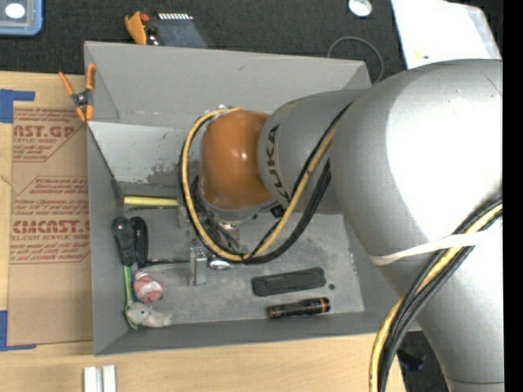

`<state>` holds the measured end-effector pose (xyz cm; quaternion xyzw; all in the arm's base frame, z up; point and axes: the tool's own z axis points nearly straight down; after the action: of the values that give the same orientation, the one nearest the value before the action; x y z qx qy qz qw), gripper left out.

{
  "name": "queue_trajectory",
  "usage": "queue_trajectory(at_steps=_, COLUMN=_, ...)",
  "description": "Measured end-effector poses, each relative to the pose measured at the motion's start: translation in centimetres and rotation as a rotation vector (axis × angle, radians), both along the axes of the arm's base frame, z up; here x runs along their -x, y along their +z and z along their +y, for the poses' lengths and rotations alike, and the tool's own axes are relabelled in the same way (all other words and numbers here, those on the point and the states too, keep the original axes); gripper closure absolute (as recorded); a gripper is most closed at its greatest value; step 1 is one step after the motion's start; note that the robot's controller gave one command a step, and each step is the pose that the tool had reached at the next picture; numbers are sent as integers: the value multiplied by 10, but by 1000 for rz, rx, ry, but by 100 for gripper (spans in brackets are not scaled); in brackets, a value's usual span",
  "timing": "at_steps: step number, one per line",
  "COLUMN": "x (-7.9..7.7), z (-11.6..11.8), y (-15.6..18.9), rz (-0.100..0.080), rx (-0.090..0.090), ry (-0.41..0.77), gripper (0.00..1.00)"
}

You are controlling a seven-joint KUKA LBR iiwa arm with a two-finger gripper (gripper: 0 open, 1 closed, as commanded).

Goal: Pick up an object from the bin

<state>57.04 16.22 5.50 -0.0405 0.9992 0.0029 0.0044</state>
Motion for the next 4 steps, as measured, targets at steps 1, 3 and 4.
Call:
queue_trajectory(at_steps=1, x=-2, z=1, y=11, rz=6, rx=-1, ry=-6, gripper=100)
queue_trajectory(at_steps=3, x=-1, z=1, y=20, rz=7, rx=-1, ry=-6, gripper=100)
queue_trajectory(at_steps=4, x=-2, z=1, y=30, rz=7, rx=-1, ry=-6, gripper=100)
